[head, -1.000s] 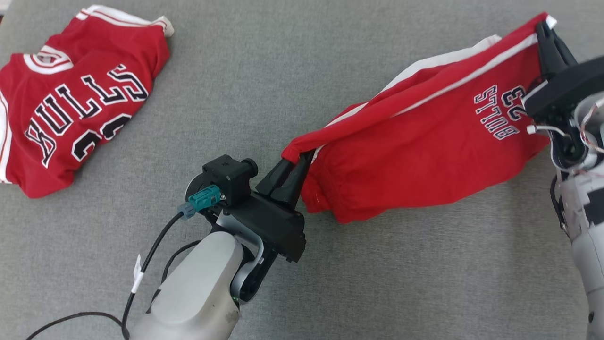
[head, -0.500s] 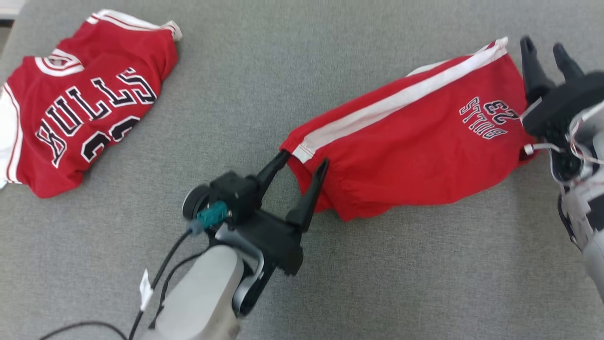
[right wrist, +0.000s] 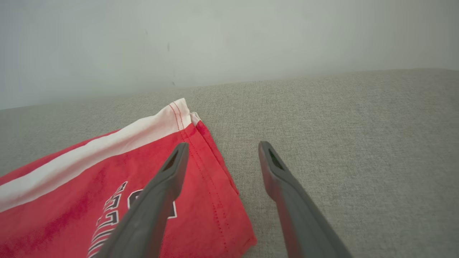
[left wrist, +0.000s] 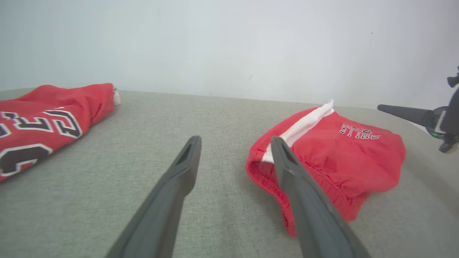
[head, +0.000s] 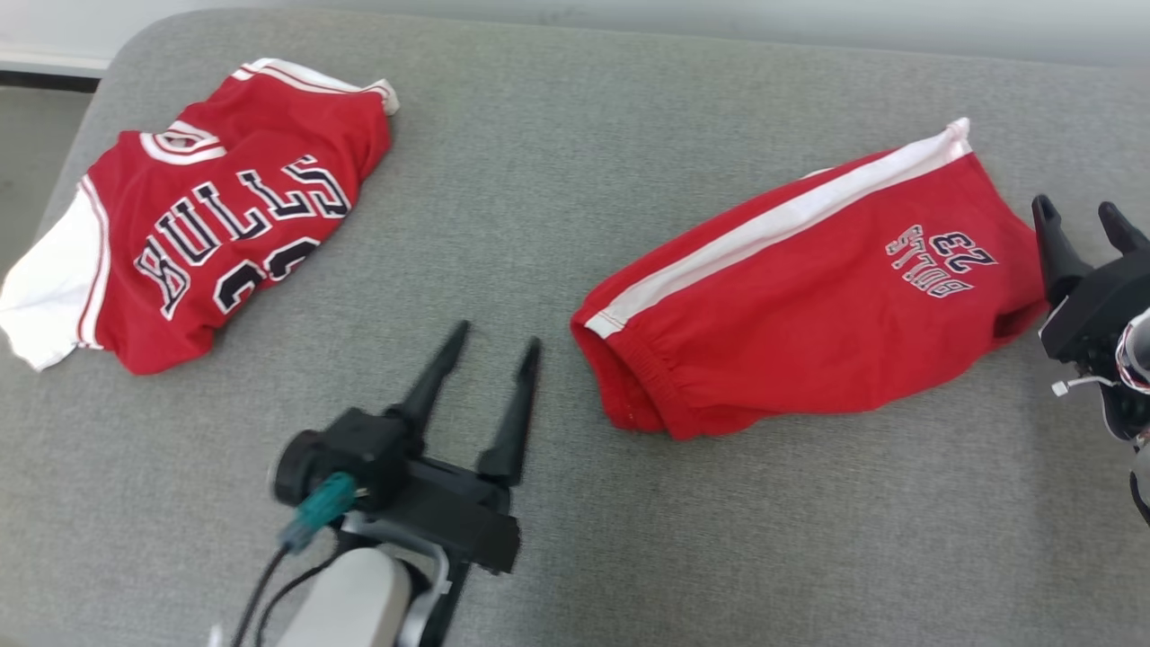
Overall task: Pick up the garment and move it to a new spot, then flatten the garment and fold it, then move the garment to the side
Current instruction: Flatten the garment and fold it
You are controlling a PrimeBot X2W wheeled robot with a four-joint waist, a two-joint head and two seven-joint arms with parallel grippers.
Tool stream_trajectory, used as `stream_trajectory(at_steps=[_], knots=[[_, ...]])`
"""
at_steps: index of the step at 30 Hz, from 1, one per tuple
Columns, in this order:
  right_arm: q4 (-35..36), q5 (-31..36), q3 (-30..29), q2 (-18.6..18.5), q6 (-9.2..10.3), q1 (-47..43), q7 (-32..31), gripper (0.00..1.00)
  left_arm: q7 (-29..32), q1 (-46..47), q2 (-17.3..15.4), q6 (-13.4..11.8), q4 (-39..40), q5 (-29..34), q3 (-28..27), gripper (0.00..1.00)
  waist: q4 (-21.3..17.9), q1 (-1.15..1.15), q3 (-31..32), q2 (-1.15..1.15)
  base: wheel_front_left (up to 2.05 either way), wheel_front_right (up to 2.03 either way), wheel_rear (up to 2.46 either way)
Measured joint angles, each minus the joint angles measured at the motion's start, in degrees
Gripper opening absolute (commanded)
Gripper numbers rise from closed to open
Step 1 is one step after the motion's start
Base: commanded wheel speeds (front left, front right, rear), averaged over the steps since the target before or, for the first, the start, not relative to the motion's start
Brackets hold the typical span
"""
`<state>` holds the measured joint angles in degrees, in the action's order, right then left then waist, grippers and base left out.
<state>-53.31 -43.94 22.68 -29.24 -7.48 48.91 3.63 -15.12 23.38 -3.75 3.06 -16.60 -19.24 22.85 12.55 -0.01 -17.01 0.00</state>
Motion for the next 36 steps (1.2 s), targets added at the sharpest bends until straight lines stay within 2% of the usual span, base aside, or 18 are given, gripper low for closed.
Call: stream_trajectory(at_steps=[10,18,19,21,24,30,36], knots=[[-4.6,-0.4,3.5,-0.7,0.0,0.5,-0.2,1.0,0.0,-5.9,0.5,-2.6,12.0,6.0,-12.2,1.0,2.0,0.0,-1.3,0.0,0.0,0.0,0.0],[-8.6,-2.1,4.7,0.3,0.0,1.3,-2.0,1.0,0.0,-9.0,0.8,-3.3,14.3,7.1,-16.4,1.0,2.3,0.0,-1.9,0.0,0.0,0.0,0.0],[-8.7,-2.6,4.7,0.5,0.0,1.3,-2.2,0.42,0.0,-9.2,0.8,-3.3,14.2,7.1,-16.6,1.0,2.2,0.0,-1.9,0.0,0.0,0.0,0.0],[-8.8,-3.5,4.7,0.9,0.0,1.3,-2.1,0.0,0.0,-9.8,0.8,-3.2,14.1,7.1,-17.0,1.0,2.0,0.01,-1.8,0.0,0.0,0.0,0.0],[-8.8,-6.6,4.1,2.2,0.0,0.3,-1.5,0.0,0.0,-10.5,0.8,-3.3,13.8,7.1,-17.7,1.0,1.5,0.01,-1.0,0.0,0.0,0.0,0.0],[-6.9,-10.4,3.7,2.2,0.0,-3.3,0.7,0.0,0.0,-12.0,0.9,-2.9,13.3,7.7,-18.2,1.0,0.7,0.01,0.8,0.0,0.0,0.0,0.0],[-2.8,-14.9,3.7,0.4,0.0,-10.0,2.7,0.0,0.0,-15.0,0.8,-1.5,12.5,9.4,-21.0,1.0,-1.4,0.0,3.9,0.0,0.0,0.0,0.0]])
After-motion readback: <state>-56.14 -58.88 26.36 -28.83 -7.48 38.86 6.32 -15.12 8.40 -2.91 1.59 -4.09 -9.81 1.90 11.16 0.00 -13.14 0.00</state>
